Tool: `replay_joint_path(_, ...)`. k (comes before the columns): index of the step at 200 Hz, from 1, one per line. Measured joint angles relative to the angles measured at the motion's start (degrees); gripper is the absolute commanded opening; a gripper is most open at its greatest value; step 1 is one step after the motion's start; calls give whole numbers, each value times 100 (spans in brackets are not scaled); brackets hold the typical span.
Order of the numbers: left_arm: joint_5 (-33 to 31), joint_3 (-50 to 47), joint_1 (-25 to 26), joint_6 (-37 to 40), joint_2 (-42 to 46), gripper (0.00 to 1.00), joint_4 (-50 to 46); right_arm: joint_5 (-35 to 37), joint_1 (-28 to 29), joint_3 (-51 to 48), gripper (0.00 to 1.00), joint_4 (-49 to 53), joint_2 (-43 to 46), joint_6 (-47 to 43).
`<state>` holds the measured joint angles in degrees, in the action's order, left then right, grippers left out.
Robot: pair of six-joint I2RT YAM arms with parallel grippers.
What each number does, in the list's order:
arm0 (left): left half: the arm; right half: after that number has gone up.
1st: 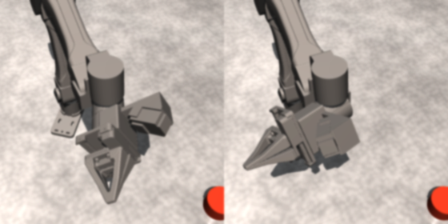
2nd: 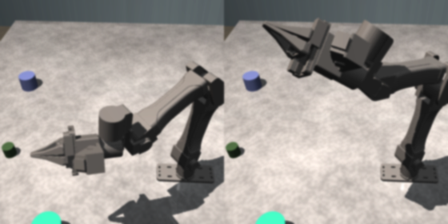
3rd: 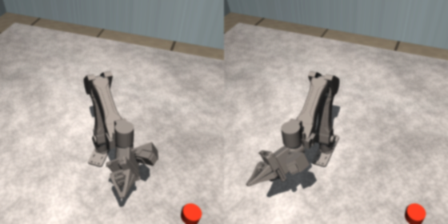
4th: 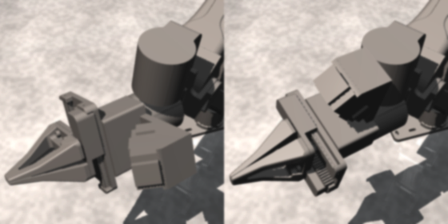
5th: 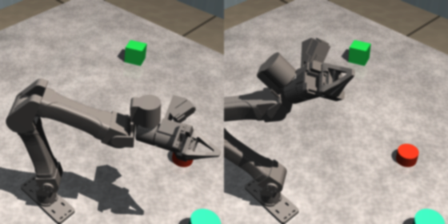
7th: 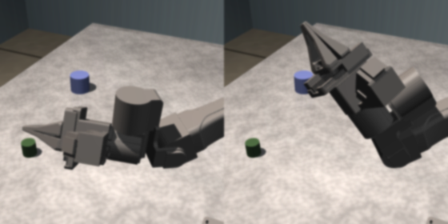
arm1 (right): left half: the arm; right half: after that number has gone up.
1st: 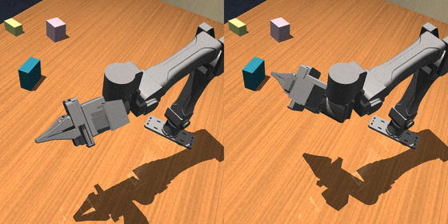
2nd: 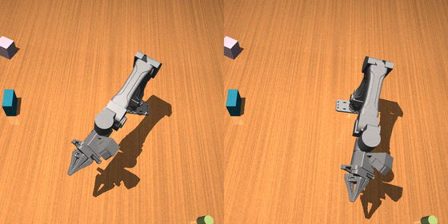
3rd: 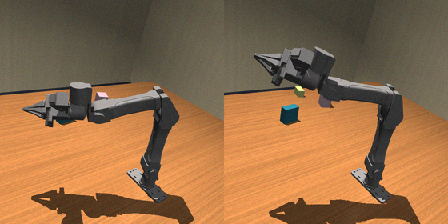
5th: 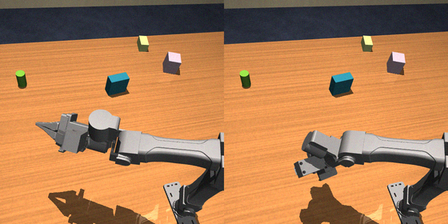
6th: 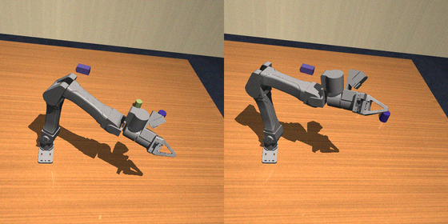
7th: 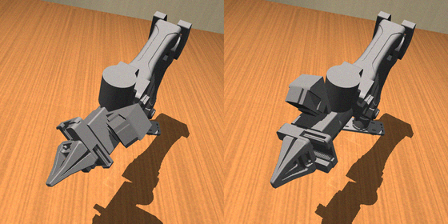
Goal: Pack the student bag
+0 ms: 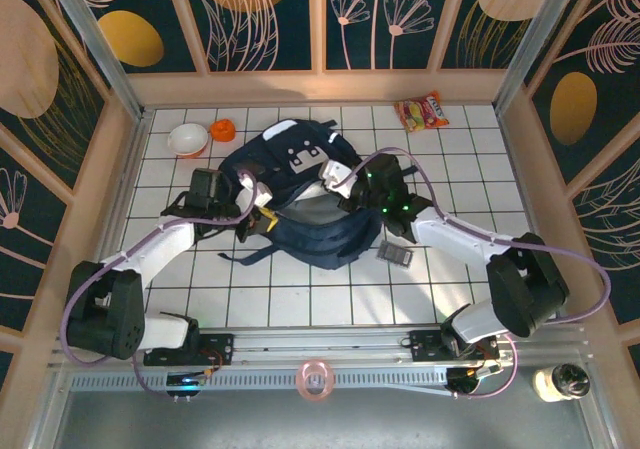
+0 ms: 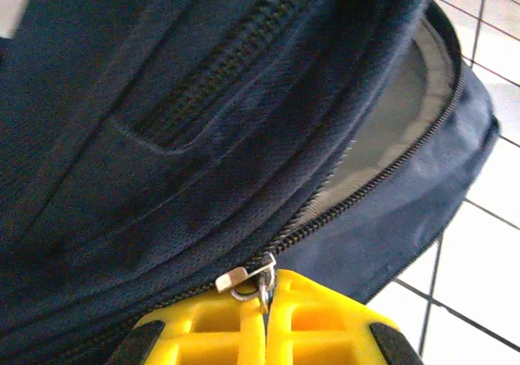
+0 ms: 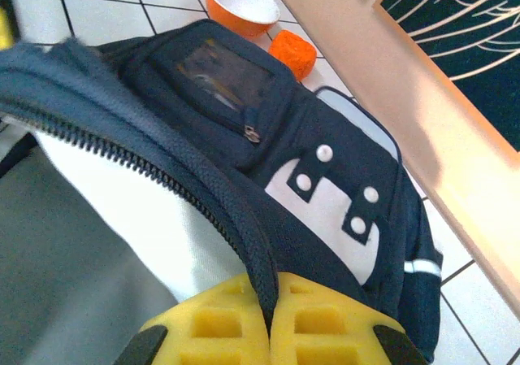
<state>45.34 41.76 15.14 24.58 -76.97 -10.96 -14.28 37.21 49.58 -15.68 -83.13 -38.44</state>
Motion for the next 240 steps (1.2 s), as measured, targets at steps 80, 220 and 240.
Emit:
replay_joint_path(80,-699,-341,343,-774,442,0,188,-262,31,-361,57,1121,1871,4529)
replay_joint_path(220,-833,-463,365,-844,439,0,201,-616,131,-1832,46,271,1528,11344)
replay_joint_path(240,-833,-468,404,-844,439,0,199,-667,164,-1821,29,4,1266,11460)
